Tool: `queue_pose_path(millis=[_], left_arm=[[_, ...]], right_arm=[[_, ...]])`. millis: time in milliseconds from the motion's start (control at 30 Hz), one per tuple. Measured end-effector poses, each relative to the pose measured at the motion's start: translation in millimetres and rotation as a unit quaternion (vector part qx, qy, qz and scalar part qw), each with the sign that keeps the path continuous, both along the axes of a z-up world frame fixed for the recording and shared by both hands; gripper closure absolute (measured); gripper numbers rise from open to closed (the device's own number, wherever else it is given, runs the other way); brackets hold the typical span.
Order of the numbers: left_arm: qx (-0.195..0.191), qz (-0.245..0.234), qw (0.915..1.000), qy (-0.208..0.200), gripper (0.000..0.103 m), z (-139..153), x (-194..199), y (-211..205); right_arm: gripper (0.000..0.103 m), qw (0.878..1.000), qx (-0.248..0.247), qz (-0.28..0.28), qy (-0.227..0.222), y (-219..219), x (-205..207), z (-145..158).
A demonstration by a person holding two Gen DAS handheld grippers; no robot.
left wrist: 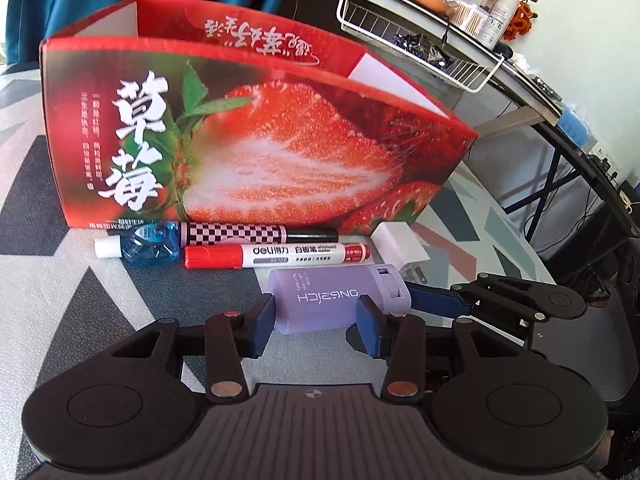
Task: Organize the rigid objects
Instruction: 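Lift the power bank with the left gripper over the red box, then lower the power bank into the box and open the left gripper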
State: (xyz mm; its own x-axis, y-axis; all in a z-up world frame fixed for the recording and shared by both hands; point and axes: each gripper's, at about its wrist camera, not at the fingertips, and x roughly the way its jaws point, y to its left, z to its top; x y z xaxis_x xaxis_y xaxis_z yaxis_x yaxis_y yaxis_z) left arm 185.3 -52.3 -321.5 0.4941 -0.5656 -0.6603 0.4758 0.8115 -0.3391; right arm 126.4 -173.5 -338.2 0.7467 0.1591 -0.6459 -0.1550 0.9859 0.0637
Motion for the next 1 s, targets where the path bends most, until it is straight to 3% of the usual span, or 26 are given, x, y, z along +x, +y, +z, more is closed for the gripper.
queue_pose_path(millis=[367,700,1000], left_arm=[[-0.022,0.023,0.9977,-0.061,0.056,51,-8,19],[-0.042,0.04,0.9923,-0.109,0.056,105,0,29],[-0.04,0.01,0.9957,-0.083,0.054,116,55,15]], right_arm=[[0.061,0.997,-0.031,0.019,-0.061,11,-1,45],[0.061,0.993,-0.038,0.032,-0.102,17,27,98],[0.06,0.997,-0.01,0.021,-0.073,-1,77,113]])
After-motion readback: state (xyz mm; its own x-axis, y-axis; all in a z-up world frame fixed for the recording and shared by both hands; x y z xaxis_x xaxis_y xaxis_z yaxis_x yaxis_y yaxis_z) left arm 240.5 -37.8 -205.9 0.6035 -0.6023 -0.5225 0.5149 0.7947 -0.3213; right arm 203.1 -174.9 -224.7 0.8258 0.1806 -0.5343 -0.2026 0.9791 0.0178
